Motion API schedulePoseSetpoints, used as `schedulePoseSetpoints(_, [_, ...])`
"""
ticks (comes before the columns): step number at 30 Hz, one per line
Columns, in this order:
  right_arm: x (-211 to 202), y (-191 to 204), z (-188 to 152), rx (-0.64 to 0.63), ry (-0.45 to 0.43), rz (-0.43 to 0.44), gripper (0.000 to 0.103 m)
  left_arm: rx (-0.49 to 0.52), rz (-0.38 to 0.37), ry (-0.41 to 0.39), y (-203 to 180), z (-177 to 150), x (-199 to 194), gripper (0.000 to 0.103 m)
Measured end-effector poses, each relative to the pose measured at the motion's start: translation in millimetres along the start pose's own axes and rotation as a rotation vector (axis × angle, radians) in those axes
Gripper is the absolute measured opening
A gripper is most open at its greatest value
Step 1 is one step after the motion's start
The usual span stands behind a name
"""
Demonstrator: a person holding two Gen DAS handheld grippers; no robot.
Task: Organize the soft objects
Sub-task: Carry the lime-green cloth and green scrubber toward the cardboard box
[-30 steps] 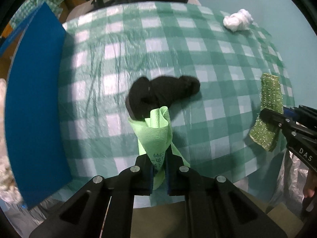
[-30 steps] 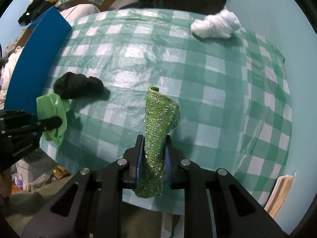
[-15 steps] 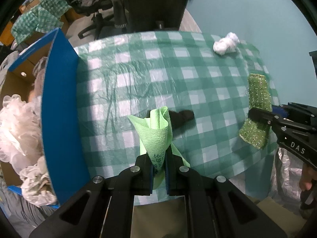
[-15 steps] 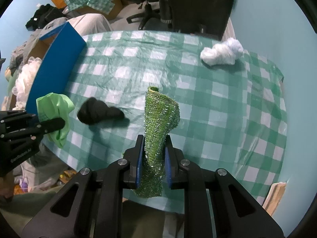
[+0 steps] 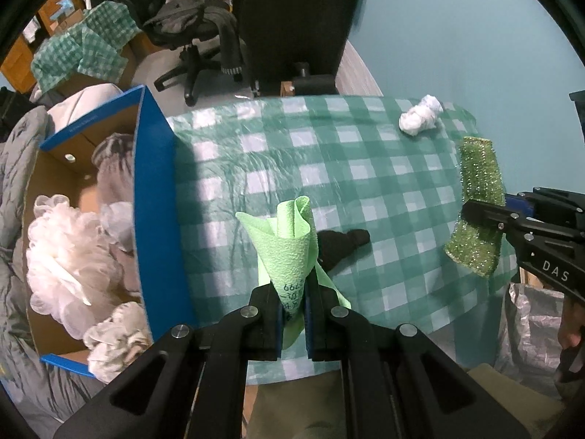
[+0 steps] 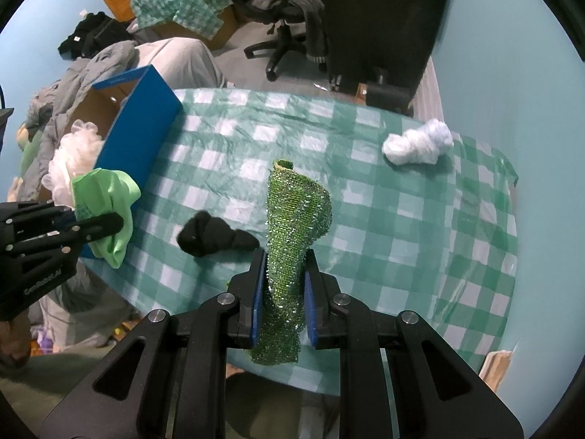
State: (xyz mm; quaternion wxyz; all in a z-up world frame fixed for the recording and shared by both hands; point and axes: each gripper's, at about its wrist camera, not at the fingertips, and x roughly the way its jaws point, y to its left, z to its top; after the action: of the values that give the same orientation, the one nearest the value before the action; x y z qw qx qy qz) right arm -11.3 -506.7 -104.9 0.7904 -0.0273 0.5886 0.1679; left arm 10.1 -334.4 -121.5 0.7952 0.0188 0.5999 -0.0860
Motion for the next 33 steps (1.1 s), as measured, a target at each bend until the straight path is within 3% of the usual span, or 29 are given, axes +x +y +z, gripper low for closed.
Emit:
schedulePoseSetpoints(18, [-1.8, 57.7, 43.1, -0.069, -0.033, 0.022, 0.017, -0.027, 0.009, -0.053, 50.8, 14.5, -27.7, 0.009])
schedulePoseSetpoints(33, [3.0, 123.6, 85.1, -0.162, -0.067, 0.055, 0.017, -0.083, 0.030, -0.073, 117.4, 23.9, -44.4, 0.009])
